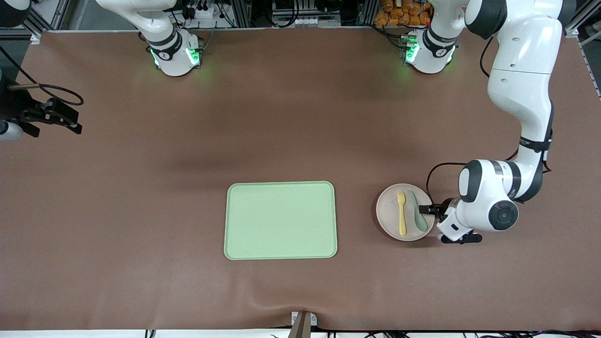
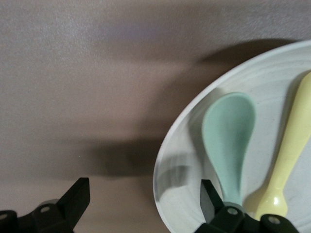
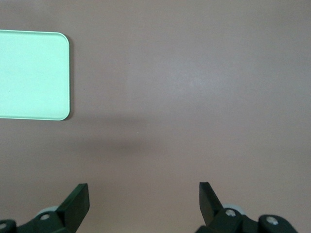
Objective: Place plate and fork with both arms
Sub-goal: 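Reach the left gripper down to the white plate's rim, then close the left gripper on the plate rim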
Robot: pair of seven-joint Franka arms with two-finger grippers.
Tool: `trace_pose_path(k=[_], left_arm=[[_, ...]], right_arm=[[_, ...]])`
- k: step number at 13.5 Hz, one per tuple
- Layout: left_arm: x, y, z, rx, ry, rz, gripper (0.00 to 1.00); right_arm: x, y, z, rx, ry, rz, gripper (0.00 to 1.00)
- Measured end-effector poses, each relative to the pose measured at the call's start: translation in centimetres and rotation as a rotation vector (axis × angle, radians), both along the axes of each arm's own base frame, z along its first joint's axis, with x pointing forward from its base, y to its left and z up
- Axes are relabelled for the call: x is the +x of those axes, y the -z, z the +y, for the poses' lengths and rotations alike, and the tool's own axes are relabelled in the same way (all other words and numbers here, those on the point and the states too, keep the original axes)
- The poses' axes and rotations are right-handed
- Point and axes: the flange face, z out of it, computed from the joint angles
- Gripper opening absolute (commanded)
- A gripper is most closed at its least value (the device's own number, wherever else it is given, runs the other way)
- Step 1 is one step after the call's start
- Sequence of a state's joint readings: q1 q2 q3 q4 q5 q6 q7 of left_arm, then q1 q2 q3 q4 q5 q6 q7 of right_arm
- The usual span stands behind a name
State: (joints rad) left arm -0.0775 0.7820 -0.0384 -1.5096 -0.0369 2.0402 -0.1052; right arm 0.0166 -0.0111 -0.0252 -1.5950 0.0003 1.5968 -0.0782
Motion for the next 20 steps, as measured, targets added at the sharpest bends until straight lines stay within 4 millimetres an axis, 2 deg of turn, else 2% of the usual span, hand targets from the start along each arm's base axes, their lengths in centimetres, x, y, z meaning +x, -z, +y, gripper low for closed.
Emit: trace_pose_path(k=[1,2,4,5,6,15,20], left_arm=[[-0.1,0.1,0.0,0.0,0.0,0.002,1.0],[-0.1,0.2,0.0,0.0,0.0,0.001,0.92],[0.0,0.3,-0.1,-0.001,0.0,-0.016,0.33],[0.1,0.4,-0.2,-0.002,-0.001,-0.025,0.08],[0.1,0.5,-0.3,0.0,-0.009,-0.031,0.0],[0.9,-0.7,-1.1,-0.016,-0.008,-0.093,0.0],[1.5,-3.0,-2.0,-0.041,0.005,-0.132,0.0]], right_arm=[[0.0,0.0,0.0,0.0,0.0,0.0,1.0],[0.0,0.0,0.0,0.0,0.0,0.0,1.0],[0.0,0.0,0.0,0.0,0.0,0.0,1.0],[0.0,0.0,0.0,0.0,0.0,0.001,1.0],[0.0,0.0,0.0,0.0,0.0,0.001,1.0],[0.0,0.1,-0.5,0.0,0.009,0.001,1.0],[0.1,0.2,-0.6,0.0,0.01,0.003,1.0]])
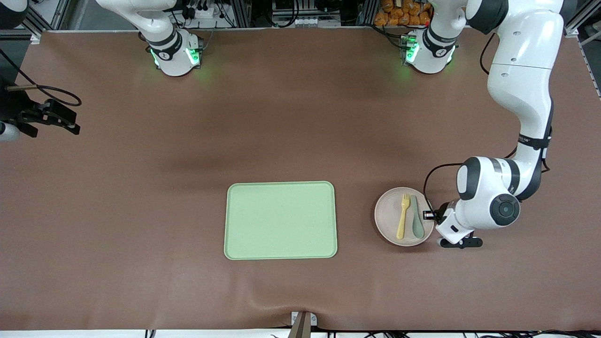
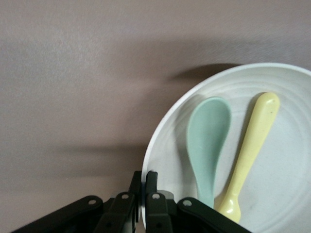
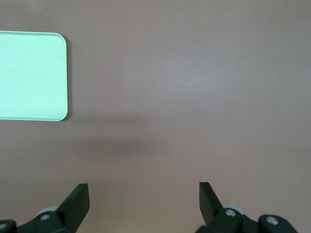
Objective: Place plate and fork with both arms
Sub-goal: 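Close the left gripper on the plate rim, then carry the plate with the left gripper onto the green tray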
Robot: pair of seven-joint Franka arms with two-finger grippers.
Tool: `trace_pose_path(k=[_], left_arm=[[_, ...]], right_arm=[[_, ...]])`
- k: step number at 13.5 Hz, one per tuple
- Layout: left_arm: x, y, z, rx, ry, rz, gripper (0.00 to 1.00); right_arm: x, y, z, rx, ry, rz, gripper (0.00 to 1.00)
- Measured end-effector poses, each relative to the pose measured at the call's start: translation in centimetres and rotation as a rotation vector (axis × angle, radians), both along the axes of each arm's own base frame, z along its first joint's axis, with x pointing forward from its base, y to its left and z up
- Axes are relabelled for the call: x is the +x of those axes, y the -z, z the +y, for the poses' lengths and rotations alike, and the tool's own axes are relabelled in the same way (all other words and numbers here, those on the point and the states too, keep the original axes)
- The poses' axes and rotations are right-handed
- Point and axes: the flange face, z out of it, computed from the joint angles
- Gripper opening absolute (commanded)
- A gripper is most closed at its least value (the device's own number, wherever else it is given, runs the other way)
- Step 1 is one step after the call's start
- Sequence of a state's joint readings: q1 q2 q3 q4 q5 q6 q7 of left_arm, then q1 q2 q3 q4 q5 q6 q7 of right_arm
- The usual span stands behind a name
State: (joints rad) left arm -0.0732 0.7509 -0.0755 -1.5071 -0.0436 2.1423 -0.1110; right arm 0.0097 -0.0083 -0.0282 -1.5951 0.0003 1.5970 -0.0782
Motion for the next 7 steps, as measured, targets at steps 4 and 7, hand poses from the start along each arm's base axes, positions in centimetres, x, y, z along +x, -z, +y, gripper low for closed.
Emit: trace_pose_path(k=[4,7], left_arm=[[0.3,-2.0,-1.5,-0.061,-0.02,-0.029,0.0],[0.5,-3.9,-3.7,-0.136,-0.04,-0.05,0.0]], right_arm=[[0.0,0.0,-0.2,0.0,0.004,0.0,1.0],[0.0,0.0,-0.2,0.0,0.004,0.001,1.0]])
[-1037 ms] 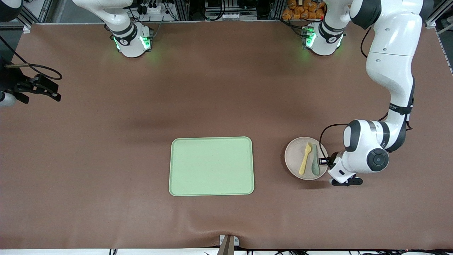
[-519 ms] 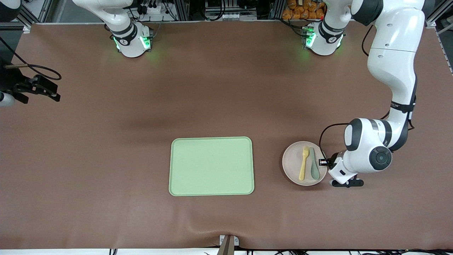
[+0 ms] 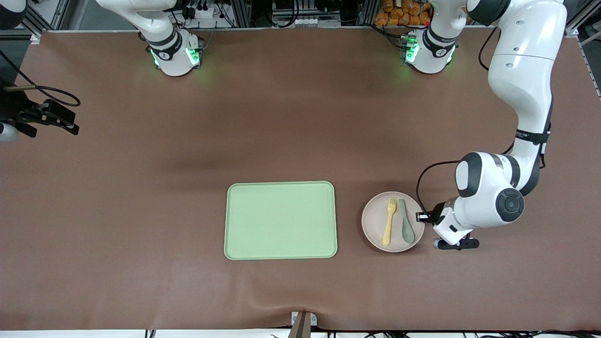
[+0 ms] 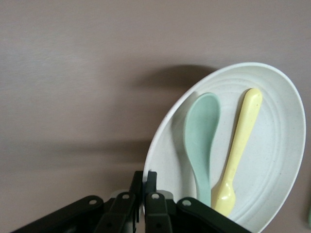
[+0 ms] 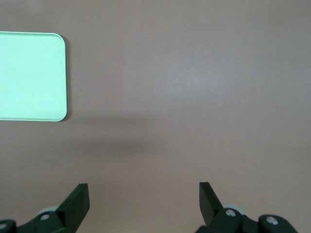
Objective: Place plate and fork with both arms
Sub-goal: 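Carry the plate with the left gripper onto the green tray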
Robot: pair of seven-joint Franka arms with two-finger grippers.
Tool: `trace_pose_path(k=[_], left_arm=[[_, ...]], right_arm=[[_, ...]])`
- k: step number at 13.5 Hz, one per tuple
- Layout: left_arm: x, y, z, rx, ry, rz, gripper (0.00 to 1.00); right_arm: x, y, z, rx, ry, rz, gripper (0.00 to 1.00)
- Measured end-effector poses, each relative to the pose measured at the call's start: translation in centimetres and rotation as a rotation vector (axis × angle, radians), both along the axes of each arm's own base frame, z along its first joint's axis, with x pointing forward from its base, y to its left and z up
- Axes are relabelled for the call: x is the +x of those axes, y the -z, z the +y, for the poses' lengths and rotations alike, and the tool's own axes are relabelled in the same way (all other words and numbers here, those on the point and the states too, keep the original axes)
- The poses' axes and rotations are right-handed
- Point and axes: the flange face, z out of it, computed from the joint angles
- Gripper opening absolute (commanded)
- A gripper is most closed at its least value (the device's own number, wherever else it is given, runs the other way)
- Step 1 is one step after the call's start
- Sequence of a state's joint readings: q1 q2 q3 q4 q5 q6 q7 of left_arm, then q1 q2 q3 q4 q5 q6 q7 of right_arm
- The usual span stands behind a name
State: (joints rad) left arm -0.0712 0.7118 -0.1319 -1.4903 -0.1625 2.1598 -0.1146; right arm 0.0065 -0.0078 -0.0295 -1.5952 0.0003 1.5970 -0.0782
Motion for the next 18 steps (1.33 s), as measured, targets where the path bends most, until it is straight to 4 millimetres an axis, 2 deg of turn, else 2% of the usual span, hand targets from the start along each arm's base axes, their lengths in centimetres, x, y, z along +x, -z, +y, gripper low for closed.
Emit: trace_pose_path(k=[3,5,8,10,12,15,18], left_arm=[[0.2,-2.4,-3.3,-0.077,-0.013,-0.021,0.0],[0.0,-3.7,-6.5,-0.115,0.003,-0.031,0.0],[-1.9,-4.3,-14.6,-0.136,0.011,-0.019,0.0],[-3.0,-3.2,-19.9,-0.151,-0.014,-0.036,0.0],[-4.0,-0.5,-23.8,-0.17,-0.042,-0.074,0.0],[-5.5,3.3,-26.7,-0.176,-0.043,-0.08,0.0],[-6.0,4.8,-27.7,-0.182,-0.04,-0.095,0.0]], right_arm=[[0.0,0.0,-0.1,0.0,0.002,0.001,1.0],[0.0,0.0,-0.2,0.0,0.003,0.001,1.0],[0.0,0.1,-0.4,0.0,0.006,0.001,1.0],[0.0,0.1,-0.5,0.0,0.008,0.002,1.0],[0.0,0.1,-0.5,0.0,0.009,0.002,1.0],[0.1,0.2,-0.5,0.0,0.01,0.004,1.0],[0.1,0.3,-0.6,0.0,0.01,0.006,1.0]])
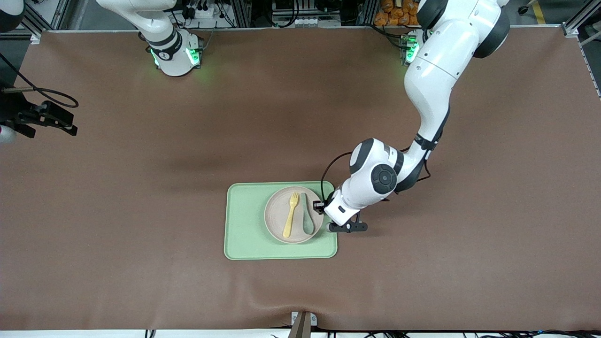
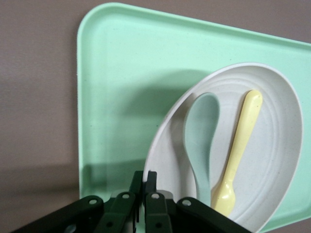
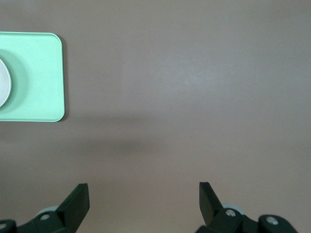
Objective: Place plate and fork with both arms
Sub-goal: 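Carry the plate with the left gripper onto the green tray, then open the left gripper and withdraw it from the plate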
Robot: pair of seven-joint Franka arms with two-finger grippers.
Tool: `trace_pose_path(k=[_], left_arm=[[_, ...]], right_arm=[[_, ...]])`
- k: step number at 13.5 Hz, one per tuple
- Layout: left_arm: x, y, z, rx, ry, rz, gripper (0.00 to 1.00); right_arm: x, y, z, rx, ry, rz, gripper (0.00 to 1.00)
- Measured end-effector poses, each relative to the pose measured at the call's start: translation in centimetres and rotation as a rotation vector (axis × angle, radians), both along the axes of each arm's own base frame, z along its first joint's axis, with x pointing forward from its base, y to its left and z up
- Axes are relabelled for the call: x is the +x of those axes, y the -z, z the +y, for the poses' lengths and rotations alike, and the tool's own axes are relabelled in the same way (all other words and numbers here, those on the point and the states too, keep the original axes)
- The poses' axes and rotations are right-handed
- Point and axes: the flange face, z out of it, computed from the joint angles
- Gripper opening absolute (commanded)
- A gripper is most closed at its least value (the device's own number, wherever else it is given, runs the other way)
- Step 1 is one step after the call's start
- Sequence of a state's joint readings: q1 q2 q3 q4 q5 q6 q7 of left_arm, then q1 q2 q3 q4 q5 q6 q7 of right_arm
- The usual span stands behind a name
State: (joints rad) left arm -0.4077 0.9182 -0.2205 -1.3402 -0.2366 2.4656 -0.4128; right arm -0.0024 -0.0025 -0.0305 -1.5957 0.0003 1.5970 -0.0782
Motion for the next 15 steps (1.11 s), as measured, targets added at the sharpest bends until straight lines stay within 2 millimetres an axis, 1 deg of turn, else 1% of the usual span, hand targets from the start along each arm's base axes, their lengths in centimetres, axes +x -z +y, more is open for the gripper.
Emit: trace_pose_path(k=[1,2,3,5,6,7,8,9,10,12,13,15], left_arm=[[0.0,0.3,-0.1,-0.002,-0.003,-0.005,0.21],[0.1,0.4,-0.1,-0.005,-0.015,-0.01,0.85],[0.3,0.4,0.1,-0.009,-0.041,-0.012,1.0],[0.9,-0.2,0.4,-0.021,-0.087,-0.024,1.0],[1.6,-1.2,0.7,-0.031,-0.104,-0.042,1.0],[2.5,-2.8,1.4,-0.038,-0.123,-0.063,1.0],[3.6,-4.9,2.8,-0.041,-0.14,-0.079,1.0],[4.6,-7.5,4.9,-0.019,-0.145,-0.077,1.0],[5.5,-10.6,7.5,0.031,-0.132,-0.076,1.0],[6.4,-18.3,13.6,0.155,-0.119,-0.079,1.0],[6.4,-22.4,16.9,0.187,-0.122,-0.081,1.0],[5.2,-29.6,23.0,0.226,-0.104,-0.08,1.0]], right_arm=[[0.0,0.0,0.0,0.0,0.0,0.0,1.0],[0.0,0.0,0.0,0.0,0.0,0.0,1.0],[0.0,0.0,0.0,0.0,0.0,0.0,1.0],[0.0,0.0,0.0,0.0,0.0,0.001,1.0],[0.0,0.1,0.0,0.0,0.0,0.001,1.0],[0.0,0.1,0.0,0.0,0.0,0.001,1.0],[0.0,0.1,0.0,0.0,0.0,0.002,1.0],[0.0,0.1,0.0,0.0,0.0,0.002,1.0],[0.1,0.1,0.0,0.0,0.0,0.001,1.0],[0.1,0.1,0.0,0.002,0.0,0.001,1.0],[0.1,0.1,0.1,0.006,0.0,0.0,1.0],[0.1,0.0,0.2,0.011,-0.001,-0.004,1.0]])
